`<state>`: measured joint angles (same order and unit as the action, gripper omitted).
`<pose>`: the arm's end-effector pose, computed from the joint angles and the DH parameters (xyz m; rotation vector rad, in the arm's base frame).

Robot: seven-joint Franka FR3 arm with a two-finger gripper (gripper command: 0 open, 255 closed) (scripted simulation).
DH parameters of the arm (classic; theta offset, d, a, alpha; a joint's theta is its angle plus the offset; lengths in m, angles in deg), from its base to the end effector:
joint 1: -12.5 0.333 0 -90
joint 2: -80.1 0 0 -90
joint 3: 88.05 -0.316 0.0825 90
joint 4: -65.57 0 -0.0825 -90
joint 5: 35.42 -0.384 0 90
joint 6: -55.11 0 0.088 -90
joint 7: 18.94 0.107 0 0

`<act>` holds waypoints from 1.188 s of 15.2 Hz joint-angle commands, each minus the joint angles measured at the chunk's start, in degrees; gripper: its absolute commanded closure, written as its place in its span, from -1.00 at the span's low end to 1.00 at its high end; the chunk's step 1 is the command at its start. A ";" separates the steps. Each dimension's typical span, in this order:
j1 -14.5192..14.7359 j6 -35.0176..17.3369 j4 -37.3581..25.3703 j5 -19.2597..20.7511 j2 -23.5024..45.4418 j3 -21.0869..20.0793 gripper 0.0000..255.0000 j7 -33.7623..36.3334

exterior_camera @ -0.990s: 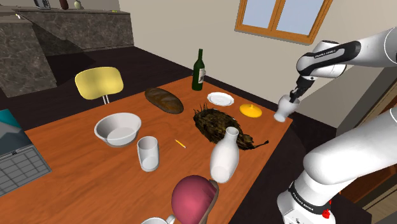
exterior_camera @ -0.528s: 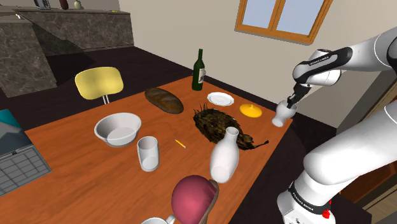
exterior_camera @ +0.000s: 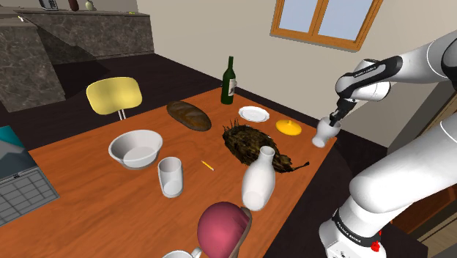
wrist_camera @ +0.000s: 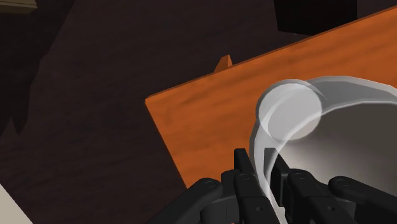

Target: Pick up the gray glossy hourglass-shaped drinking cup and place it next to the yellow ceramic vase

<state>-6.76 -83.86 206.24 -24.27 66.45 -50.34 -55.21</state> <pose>0.2566 -0.3977 0.3843 2.9991 -0.3357 0.1822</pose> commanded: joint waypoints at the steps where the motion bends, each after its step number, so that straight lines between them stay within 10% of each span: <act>1: 0.00 -0.02 -0.01 0.00 0.00 0.00 -1.00 0.00; 18: -1.40 8.28 -2.63 2.73 -6.10 -2.64 -1.00 2.22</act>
